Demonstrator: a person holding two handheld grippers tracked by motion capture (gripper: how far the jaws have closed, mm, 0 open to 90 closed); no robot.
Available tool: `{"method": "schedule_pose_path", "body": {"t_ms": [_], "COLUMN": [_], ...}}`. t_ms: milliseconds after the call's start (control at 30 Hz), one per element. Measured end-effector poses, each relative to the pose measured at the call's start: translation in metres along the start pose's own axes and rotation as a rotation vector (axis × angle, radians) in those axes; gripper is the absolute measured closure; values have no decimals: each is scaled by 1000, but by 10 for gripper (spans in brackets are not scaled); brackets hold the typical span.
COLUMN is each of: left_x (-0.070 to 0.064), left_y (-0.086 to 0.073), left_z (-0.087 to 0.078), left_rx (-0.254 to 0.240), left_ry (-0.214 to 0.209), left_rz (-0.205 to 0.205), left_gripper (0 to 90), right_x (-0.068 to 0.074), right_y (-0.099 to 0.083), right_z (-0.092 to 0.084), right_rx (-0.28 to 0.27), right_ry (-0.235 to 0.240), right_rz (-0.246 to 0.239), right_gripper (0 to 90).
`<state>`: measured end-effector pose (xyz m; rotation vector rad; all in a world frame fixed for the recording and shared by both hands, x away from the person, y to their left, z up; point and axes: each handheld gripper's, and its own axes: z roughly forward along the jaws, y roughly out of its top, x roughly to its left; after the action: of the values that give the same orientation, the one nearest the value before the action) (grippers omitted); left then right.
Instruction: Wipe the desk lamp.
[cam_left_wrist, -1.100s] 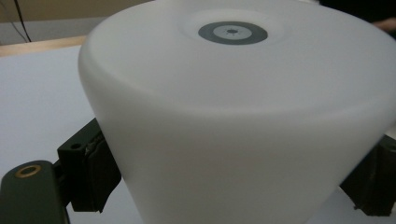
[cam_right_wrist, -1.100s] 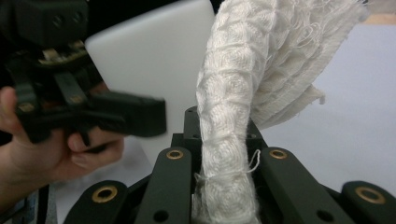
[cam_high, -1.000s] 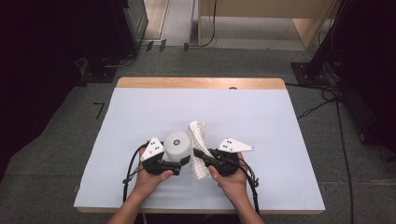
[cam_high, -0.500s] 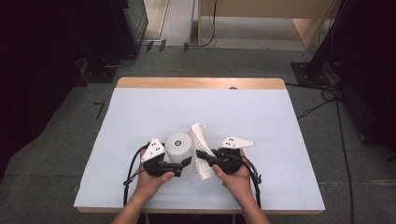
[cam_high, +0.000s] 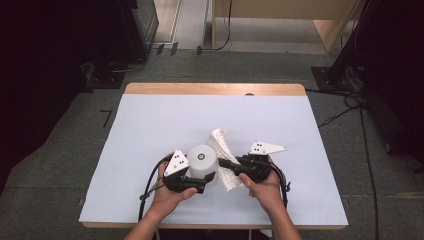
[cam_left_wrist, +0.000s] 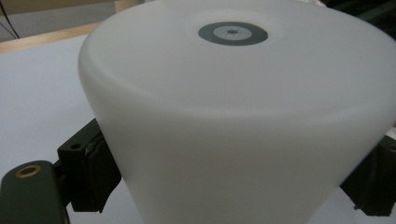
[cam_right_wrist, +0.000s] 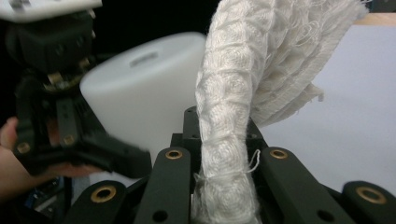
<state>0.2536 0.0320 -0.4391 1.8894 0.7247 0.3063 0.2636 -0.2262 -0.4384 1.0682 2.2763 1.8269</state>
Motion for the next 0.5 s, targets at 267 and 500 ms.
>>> {"method": "schedule_pose_path", "body": {"t_ms": [267, 500], "left_x": [-2, 13], "left_y": [-12, -9], "left_z": [12, -4], "left_rx": [45, -44], "left_ry": [-4, -3], "left_rz": [28, -38], "left_gripper": [88, 88], "right_x": [9, 4], "right_y": [12, -3], "right_z": [-13, 7], "right_rx": [-88, -24], "right_ry": [-9, -15], "right_rz": [-35, 5], "right_gripper": [795, 795]}}
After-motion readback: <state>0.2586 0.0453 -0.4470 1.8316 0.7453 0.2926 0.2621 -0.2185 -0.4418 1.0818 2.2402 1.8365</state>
